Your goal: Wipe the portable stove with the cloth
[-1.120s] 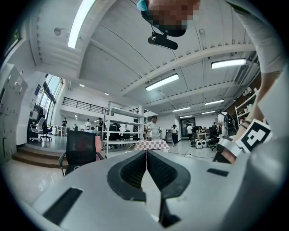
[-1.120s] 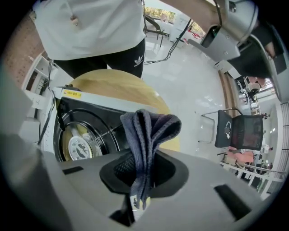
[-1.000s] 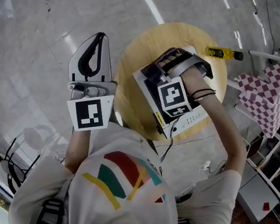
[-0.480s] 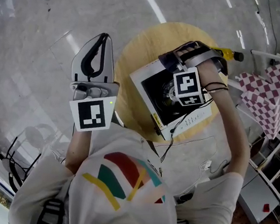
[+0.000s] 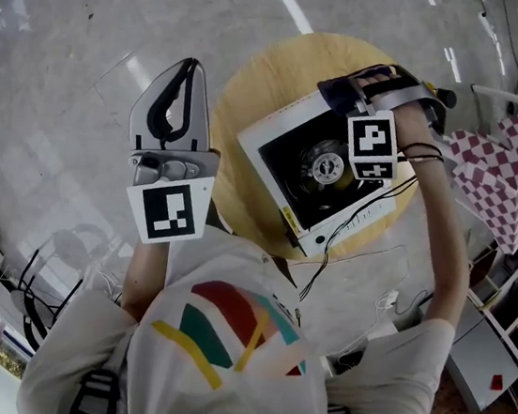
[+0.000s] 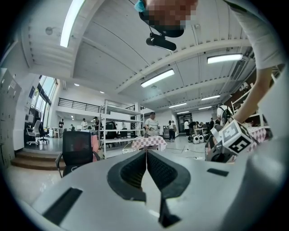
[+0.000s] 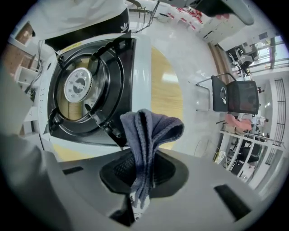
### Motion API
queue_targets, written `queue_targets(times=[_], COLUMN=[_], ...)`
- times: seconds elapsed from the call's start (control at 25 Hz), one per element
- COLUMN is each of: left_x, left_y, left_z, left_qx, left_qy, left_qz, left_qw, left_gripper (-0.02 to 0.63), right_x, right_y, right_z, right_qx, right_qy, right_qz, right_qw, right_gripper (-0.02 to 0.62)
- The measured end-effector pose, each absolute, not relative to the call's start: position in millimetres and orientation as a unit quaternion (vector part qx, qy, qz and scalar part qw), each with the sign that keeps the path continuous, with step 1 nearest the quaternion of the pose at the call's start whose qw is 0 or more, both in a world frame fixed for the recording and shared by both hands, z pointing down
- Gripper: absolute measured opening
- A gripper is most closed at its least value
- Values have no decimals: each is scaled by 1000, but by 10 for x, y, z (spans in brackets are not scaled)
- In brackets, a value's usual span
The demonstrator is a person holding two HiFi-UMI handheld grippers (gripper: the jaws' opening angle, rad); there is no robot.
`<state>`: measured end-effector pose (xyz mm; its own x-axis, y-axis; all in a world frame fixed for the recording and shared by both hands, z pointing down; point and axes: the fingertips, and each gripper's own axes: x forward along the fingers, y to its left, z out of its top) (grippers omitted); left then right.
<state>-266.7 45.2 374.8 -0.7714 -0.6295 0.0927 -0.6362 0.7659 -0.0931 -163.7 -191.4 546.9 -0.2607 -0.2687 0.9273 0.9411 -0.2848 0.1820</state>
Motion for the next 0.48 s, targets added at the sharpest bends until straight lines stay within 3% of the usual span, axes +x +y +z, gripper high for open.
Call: queue_targets(times=[0.48], left_x=[-2668], left_y=[375], left_z=[3705], left_qx=[342], left_qy=[-937], left_qz=[62], left_qw=[19], left_gripper=[8], right_x=[-1717], right_y=[-2221], right_z=[5506], right_qx=[-376], right_qy=[-409], right_qz=[-691], right_qw=[462], right_gripper=[31])
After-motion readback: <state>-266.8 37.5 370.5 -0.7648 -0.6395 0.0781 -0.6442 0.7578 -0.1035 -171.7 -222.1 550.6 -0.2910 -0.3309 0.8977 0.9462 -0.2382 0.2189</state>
